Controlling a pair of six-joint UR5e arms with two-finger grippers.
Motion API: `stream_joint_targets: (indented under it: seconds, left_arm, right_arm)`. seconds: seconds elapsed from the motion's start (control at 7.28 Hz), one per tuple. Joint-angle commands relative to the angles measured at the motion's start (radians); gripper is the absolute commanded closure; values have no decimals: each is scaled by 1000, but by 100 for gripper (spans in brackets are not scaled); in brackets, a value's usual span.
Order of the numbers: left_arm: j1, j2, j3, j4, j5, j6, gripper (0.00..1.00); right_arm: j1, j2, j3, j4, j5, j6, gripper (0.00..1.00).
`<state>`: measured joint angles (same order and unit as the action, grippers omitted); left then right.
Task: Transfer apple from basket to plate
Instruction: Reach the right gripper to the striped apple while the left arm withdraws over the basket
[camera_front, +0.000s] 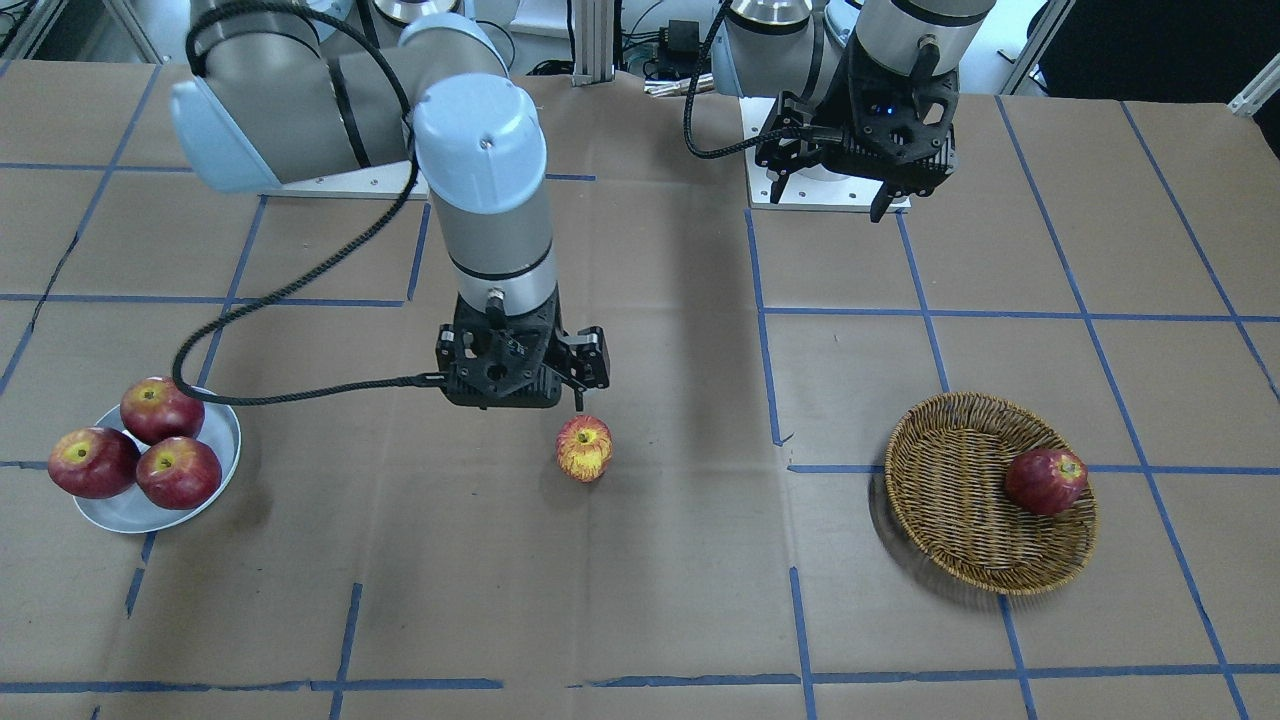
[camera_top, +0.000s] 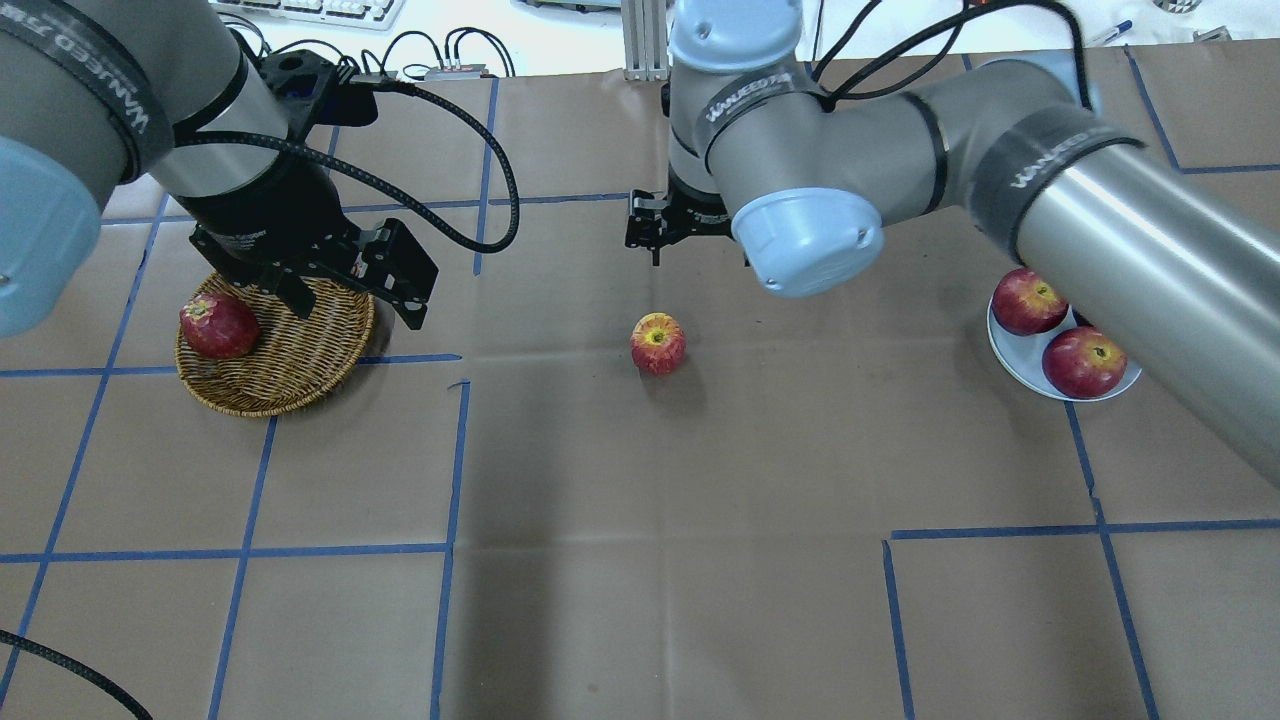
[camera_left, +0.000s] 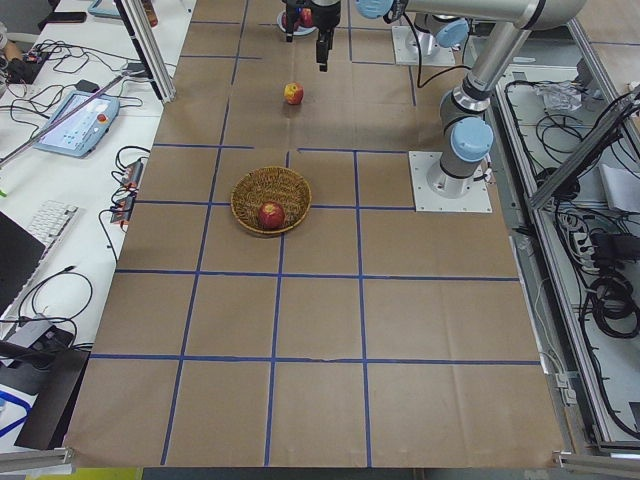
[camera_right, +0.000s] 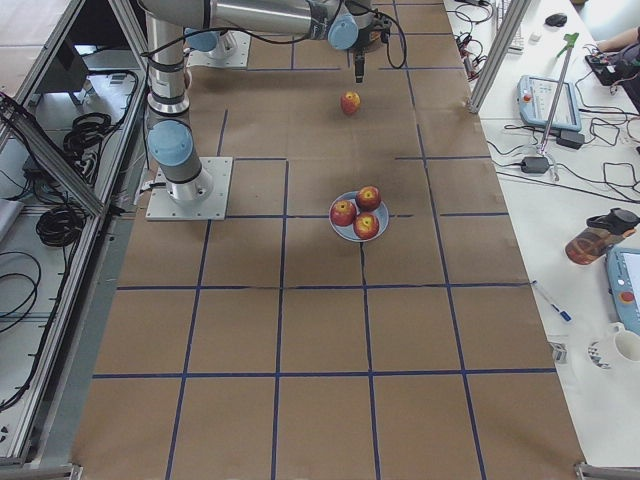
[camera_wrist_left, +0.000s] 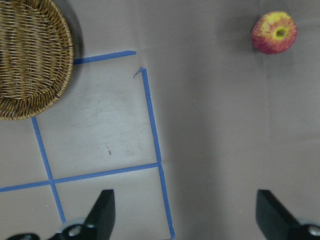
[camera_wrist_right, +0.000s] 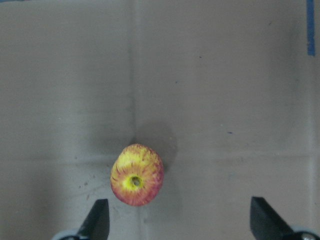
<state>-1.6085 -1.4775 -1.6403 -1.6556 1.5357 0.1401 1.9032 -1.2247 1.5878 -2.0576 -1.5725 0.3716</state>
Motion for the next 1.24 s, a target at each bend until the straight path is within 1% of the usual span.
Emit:
stream_joint_targets:
  seconds: [0.0, 0.14, 0.27, 0.41, 0.96, 1.1]
  left_arm:
    - [5, 2, -15, 5, 3, 4, 1]
    - [9, 6, -15, 5, 14, 6, 1]
    - [9, 8, -15, 5, 64, 12, 1]
    - [9, 8, -15, 5, 67, 12, 1]
    - [10, 2, -15, -4, 63, 12, 1]
    - [10, 2, -15, -6, 67, 12, 1]
  right_arm:
    - [40, 112, 11, -116, -13, 30, 0]
    - [43, 137, 29, -133, -20, 26, 0]
    - [43, 164, 68, -229, -20, 18, 0]
    - [43, 184, 98, -281, -18, 23, 0]
    - [65, 191, 146, -280, -3, 24, 0]
    - [66, 191, 146, -279, -4, 27, 5]
